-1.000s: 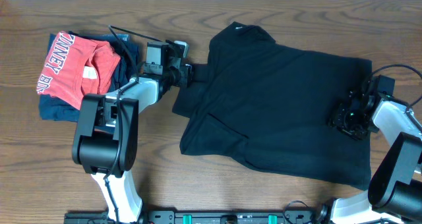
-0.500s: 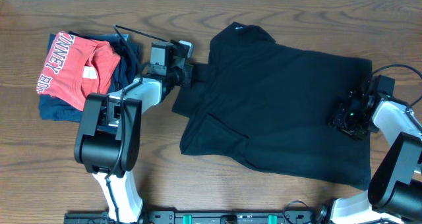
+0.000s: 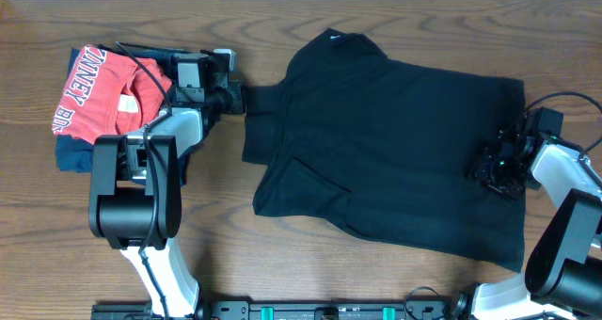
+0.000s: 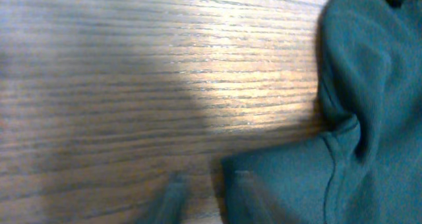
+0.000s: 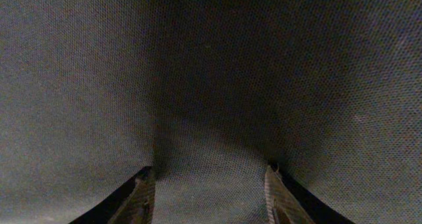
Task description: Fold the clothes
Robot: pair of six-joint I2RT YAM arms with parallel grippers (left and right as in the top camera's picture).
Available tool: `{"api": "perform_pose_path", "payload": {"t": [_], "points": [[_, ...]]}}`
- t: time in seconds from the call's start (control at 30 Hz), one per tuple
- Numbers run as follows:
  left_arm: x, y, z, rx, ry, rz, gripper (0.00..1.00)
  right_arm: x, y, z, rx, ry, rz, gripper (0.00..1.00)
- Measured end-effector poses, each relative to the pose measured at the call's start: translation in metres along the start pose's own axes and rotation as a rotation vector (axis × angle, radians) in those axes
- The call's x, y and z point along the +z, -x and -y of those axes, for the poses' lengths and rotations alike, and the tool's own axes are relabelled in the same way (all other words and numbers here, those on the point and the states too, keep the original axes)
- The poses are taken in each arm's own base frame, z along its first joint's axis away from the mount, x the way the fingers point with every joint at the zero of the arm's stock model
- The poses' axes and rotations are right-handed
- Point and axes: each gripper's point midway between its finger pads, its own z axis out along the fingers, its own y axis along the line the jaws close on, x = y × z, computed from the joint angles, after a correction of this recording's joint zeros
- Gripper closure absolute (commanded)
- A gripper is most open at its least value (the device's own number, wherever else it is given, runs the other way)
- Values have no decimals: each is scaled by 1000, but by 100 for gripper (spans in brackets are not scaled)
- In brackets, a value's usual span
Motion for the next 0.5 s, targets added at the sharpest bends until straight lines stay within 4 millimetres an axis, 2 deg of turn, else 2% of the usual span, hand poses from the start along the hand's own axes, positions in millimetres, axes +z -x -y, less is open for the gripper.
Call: {"api": "perform_pose_path", "payload": {"t": [0.1, 0.2, 0.4, 0.5], "points": [[0, -5, 3, -15, -20, -24, 46, 0, 0, -1, 0, 2, -1, 44], [-2, -22, 4, -42, -22, -98, 46, 0, 0, -2, -3, 4, -1, 44], [-34, -55, 15, -102, -23, -285, 47, 0, -1, -2, -8, 1, -1, 44], [-39, -67, 16, -117, -19, -336, 47, 0, -1, -2, -8, 1, -1, 44]]}}
